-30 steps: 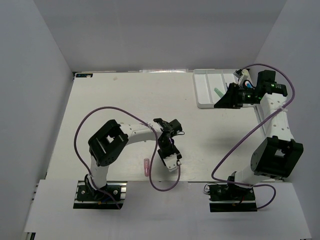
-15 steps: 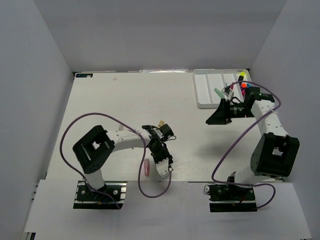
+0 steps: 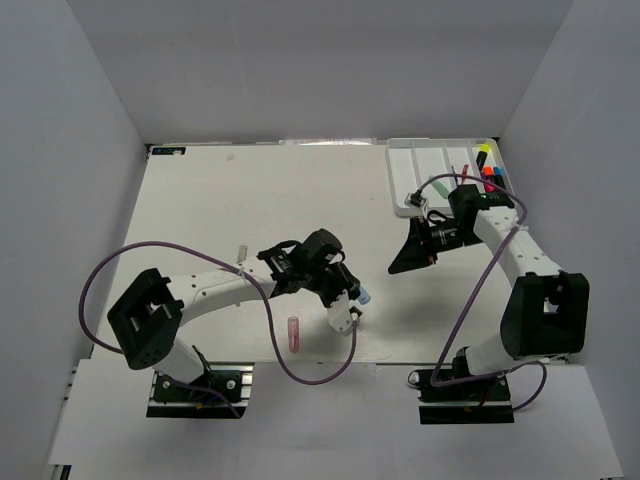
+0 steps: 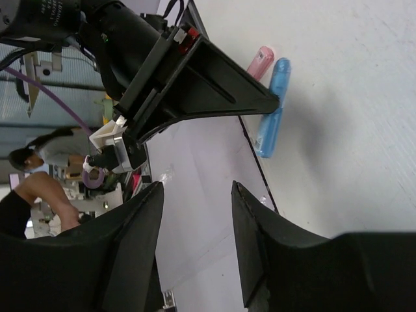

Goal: Sort the stationery into containers
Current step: Pass the stationery from the left arm to the right

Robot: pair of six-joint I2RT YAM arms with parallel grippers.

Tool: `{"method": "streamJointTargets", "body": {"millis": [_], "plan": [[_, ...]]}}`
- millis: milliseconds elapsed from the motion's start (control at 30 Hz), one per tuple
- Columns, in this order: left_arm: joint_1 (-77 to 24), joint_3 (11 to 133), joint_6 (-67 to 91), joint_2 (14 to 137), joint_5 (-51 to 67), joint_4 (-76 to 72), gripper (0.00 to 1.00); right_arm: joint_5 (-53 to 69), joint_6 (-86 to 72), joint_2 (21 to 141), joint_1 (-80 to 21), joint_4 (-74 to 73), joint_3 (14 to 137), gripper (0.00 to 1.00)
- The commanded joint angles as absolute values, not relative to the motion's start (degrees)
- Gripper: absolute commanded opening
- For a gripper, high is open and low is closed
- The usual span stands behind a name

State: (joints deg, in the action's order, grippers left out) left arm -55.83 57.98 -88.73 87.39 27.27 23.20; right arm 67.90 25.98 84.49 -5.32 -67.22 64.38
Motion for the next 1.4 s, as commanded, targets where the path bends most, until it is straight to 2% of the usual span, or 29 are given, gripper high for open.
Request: {"method": "streamJointTargets", "body": {"millis": [0,367,800,900,933,1000,1033,1067,1100,1133,1167,1200,1267,1367], "plan": [[-55.55,59.15,-86.22,84.55,24.53,17.59,0.10,68.30,26.89,85.69,-8.16,-66.18,67.84,0.53],[-55.55,59.85,-85.25,82.71,21.71,10.19,0.07,57.23,20.22,91.23,-13.09,-59.59,71.36,0.53],[-55.55,60.82,-85.25,81.65,22.85,11.43,0.07,55.11,20.56,93.34,-18.72,-58.54,76.02,0.56],[-55.55,60.91,-85.25,82.09,22.68,10.72,0.07,54.58,20.92,93.25,-20.21,-58.80,75.94,0.45],[-55.55,60.82,-85.25,82.09,22.50,10.29,0.07,54.41,20.92,93.25,-20.56,-58.62,75.76,0.35],[-55.55,60.82,-84.55,82.26,22.33,9.76,0.07,54.41,20.92,93.34,-20.66,-58.62,75.32,0.23],[-55.55,60.82,-84.38,82.18,22.32,9.58,0.08,54.32,20.48,93.34,-20.57,-58.28,75.24,0.14],[-55.55,60.73,-83.42,82.09,22.06,9.41,0.11,54.23,20.39,93.34,-20.31,-58.10,75.15,0.09],[-55.55,60.56,-82.89,82.00,21.97,8.45,0.19,54.14,20.30,93.43,-20.22,-58.18,75.32,0.03],[-55.55,59.77,-81.58,81.22,21.97,7.57,0.49,53.97,19.95,93.34,-20.04,-58.18,75.41,0.00],[-55.55,59.33,-78.69,80.78,21.54,6.43,0.69,53.70,19.86,93.34,-20.04,-58.18,75.50,0.00],[-55.55,58.89,-77.62,80.34,21.36,5.37,0.81,53.44,19.78,93.25,-19.78,-58.18,75.41,0.00],[-55.55,57.49,-75.95,78.33,21.27,5.27,0.98,52.91,19.51,93.16,-19.34,-58.53,75.32,0.00],[-55.02,54.42,-74.27,74.55,19.87,5.01,0.98,50.72,19.51,94.12,-16.88,-59.24,75.85,0.00]]}}
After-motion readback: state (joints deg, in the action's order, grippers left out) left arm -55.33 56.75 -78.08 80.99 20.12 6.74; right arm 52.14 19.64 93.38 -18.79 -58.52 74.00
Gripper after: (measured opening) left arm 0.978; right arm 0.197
